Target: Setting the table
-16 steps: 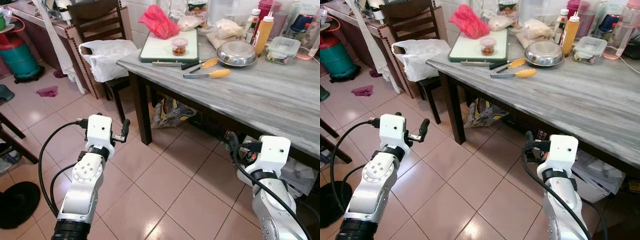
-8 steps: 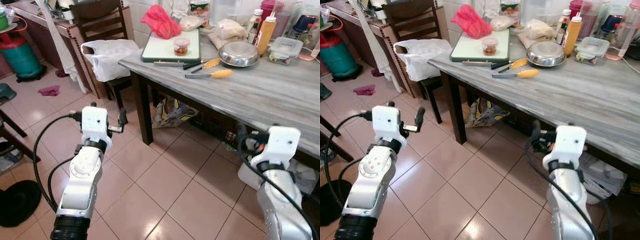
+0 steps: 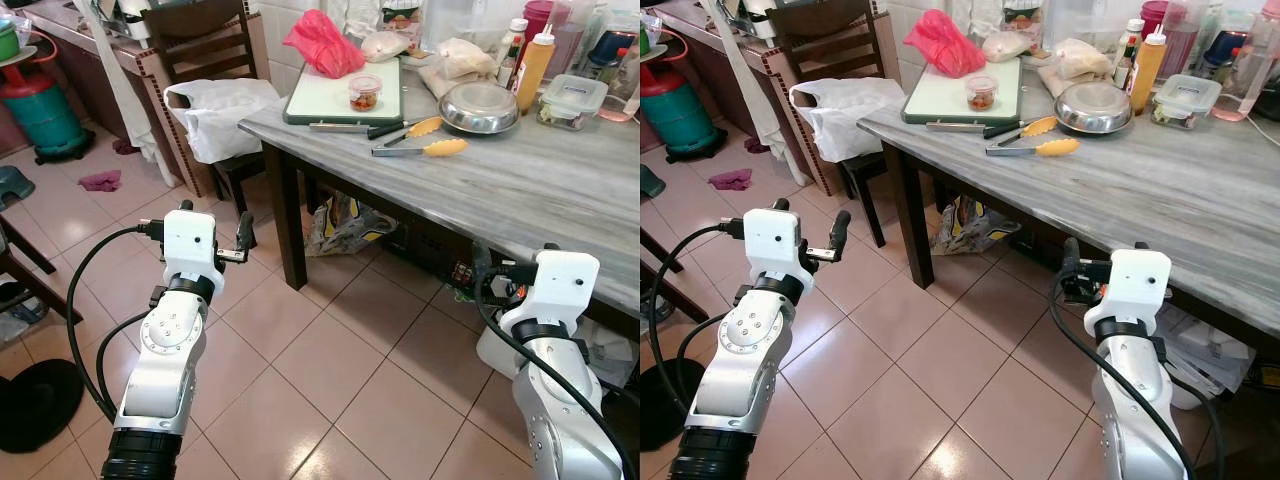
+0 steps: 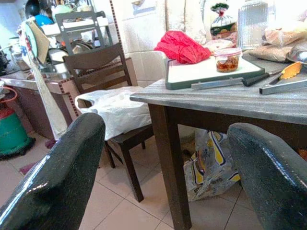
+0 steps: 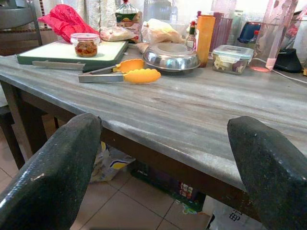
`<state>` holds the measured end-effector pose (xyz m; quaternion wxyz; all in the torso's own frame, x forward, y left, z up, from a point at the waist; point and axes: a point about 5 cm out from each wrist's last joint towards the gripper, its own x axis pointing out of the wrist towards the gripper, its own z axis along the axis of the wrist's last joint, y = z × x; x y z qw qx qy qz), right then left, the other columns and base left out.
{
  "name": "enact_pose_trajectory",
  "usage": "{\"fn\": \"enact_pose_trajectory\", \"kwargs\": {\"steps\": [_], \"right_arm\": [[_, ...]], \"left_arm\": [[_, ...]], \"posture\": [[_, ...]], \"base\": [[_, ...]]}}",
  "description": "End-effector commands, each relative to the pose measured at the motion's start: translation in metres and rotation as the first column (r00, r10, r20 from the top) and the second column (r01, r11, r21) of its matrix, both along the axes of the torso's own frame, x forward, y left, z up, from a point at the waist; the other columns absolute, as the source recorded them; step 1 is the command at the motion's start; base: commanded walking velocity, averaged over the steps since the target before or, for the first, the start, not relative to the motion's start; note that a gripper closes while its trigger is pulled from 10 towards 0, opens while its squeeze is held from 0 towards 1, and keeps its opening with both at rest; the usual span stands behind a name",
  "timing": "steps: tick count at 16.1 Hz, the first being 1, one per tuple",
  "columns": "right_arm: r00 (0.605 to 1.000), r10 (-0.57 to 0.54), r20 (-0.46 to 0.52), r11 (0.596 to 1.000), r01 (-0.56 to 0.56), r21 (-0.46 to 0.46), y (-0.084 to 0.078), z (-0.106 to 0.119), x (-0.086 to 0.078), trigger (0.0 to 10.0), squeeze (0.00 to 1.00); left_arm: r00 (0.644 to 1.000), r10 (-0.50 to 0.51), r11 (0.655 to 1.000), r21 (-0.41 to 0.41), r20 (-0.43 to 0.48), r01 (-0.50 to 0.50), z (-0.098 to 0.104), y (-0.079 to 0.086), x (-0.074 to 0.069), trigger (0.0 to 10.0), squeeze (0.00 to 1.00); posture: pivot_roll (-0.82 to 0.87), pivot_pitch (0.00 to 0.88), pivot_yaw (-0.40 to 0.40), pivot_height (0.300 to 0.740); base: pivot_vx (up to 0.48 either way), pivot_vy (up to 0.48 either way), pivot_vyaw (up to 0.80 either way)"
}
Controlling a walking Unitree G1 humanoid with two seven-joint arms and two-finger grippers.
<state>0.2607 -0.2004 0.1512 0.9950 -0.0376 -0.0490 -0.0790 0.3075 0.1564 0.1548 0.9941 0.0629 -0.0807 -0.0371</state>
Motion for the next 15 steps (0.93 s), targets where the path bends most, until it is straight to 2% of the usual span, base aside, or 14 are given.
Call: {"fn": "enact_pose_trajectory", "kwargs": {"steps": [1,2,6,10,15], "right_arm": [[1.0,0.003,-0.004,1.0,-0.003,0.001,0.001,-0.001,-0.001,10.0,0.0],[1.0,0.003,-0.01,1.0,-0.003,0.004,0.0,-0.003,-0.002,10.0,0.0],[0.999,-0.004,-0.036,1.0,0.005,0.026,-0.001,-0.007,-0.004,10.0,0.0],[0.999,0.002,-0.054,0.999,0.0,0.035,0.0,-0.01,-0.006,10.0,0.0],[0.998,0.005,-0.066,0.999,-0.003,0.036,-0.001,-0.013,-0.005,10.0,0.0]], "left_arm": [[1.0,0.001,1.0,0.001,-0.016,-0.001,-0.002,0.002,0.0,10.0,0.0],[0.999,0.007,1.0,0.012,-0.054,-0.006,-0.009,0.002,0.0,10.0,0.0],[0.997,0.001,1.0,-0.002,-0.073,-0.001,-0.013,0.0,-0.002,10.0,0.0],[0.995,0.011,1.0,0.019,-0.097,-0.009,-0.016,0.001,-0.001,10.0,0.0],[0.993,-0.012,1.0,-0.013,-0.12,0.011,-0.02,-0.002,-0.002,10.0,0.0]], "posture": [[-0.02,0.021,0.057,0.74],[-0.02,0.023,0.059,0.74],[-0.03,0.029,0.065,0.74],[-0.03,0.034,0.065,0.74],[-0.03,0.029,0.062,0.74]], "base": [[0.0,0.0,0.0],[0.0,0.0,0.0],[0.0,0.0,0.0],[0.0,0.0,-0.76],[0.0,0.0,-0.76]]}}
